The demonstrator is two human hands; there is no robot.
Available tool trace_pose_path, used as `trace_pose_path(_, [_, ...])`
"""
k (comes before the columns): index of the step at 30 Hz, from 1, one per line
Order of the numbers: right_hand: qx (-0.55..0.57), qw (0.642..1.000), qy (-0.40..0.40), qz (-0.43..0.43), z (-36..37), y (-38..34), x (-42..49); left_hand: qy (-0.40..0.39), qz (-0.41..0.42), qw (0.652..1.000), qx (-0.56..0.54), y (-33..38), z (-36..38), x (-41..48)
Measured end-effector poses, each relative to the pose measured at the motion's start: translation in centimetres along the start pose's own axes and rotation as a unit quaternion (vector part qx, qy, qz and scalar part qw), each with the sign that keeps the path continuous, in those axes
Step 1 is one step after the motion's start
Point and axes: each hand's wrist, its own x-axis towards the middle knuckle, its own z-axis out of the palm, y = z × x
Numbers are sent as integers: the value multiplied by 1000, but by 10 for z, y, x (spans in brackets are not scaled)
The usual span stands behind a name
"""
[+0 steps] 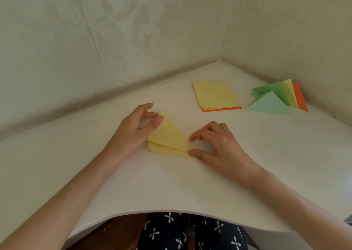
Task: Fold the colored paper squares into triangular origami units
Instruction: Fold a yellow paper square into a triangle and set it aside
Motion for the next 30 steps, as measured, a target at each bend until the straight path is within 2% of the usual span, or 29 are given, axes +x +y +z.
trace_pose_path(3, [-8, 1000, -8, 6, 0, 0, 1, -6, 19, 999, -25, 2, 3, -1])
trace_pose_path(6, [-7, 1000, -9, 11, -1, -1, 1, -7, 37, 992, -124, 10, 5, -5])
trace_pose_path(9, [9, 1000, 3, 9, -2, -2, 0, 3, 42, 985, -167, 17, 11, -10])
trace_pose_path(12, [99, 995, -27, -1, -8, -7, -5, 50, 13, 978, -203, 17, 11, -10])
trace_pose_path(14, [114, 992, -50, -37, -10, -10, -8, 77, -18, 965, -252, 18, 9, -9])
trace_pose_path(16, [110, 991, -24, -73, -10, -8, -8, 94, -48, 946, -308, 19, 9, -7])
trace_pose_path(18, [144, 987, 25, -71, -11, -7, -8, 107, -61, 932, -340, 22, 11, -7])
trace_pose_path(23, [196, 972, 120, -46, -14, -8, -9, 107, -55, 930, -348, 23, 18, -8])
trace_pose_path(30, [157, 975, 134, -87, -11, -6, -9, 108, -76, 925, -357, 22, 19, -8])
